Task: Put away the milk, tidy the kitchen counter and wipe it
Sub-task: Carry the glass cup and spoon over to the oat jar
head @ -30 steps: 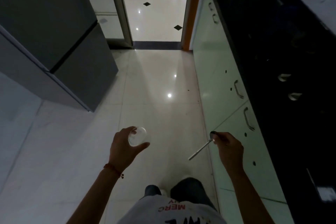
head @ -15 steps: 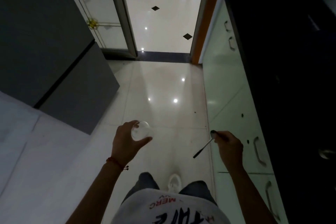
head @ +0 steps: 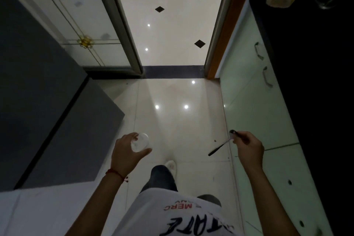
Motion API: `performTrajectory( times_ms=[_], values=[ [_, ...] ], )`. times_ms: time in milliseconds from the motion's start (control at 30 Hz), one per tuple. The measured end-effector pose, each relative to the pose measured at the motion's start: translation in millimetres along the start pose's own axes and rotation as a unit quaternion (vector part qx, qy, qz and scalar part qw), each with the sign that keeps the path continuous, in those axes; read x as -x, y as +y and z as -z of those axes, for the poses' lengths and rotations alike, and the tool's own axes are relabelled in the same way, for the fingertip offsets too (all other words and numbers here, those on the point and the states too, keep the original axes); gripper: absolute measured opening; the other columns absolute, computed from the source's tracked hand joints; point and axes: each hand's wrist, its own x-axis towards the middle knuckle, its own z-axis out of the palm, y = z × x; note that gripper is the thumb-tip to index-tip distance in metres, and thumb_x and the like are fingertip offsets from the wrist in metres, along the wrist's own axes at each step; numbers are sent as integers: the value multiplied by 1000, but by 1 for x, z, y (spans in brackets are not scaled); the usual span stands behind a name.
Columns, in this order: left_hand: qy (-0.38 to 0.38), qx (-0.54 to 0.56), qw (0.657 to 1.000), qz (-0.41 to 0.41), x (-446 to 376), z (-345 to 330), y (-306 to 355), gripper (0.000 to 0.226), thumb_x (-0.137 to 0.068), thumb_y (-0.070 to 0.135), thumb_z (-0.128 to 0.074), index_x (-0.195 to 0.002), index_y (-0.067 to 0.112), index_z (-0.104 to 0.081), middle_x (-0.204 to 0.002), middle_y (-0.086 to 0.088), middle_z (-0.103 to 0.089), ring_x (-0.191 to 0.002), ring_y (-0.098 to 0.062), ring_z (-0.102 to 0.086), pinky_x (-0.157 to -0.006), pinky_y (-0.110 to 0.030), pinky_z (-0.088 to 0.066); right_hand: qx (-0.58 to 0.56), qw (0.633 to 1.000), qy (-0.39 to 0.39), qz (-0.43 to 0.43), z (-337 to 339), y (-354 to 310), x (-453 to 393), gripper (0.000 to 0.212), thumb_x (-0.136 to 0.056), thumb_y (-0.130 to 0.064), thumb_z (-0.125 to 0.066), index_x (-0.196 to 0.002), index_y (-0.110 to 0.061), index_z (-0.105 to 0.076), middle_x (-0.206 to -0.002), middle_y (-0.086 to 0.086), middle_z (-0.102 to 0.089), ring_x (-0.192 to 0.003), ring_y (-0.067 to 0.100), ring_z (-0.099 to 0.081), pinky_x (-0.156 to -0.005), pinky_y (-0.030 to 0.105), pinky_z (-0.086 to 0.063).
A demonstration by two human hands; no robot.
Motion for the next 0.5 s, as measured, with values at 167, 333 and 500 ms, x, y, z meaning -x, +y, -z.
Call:
performTrajectory(
  times_ms=[167,333,500],
  values=[
    [-22,-22,997,-73,-118,4,52,65,-59,29,-84,-113,6,-57,-108,-13,-62,-104,-30,-52,-88,-38,-43,-27,999,23,-30,-21,-28,-53,3,-82,-13,-68,-83,-12,-67,-80,10,-67,-77,22,-60,-57,0,-41],
    [-40,-34,990,-130,-202,-20,113,64,-58,32,-84,-112,10,-58,-106,-10,-63,-103,-28,-52,-82,-28,-38,-28,996,67,-54,-22,-35,-107,5,-81,-13,-68,-84,-9,-67,-81,11,-68,-76,24,-62,-58,1,-42],
    [-64,-37,984,-160,-272,-60,170,63,-59,33,-83,-113,11,-58,-107,-10,-64,-101,-25,-53,-81,-29,-39,-35,992,101,-68,-20,-40,-184,2,-81,-11,-68,-83,-11,-68,-81,11,-69,-76,23,-62,-58,1,-42]
  ],
)
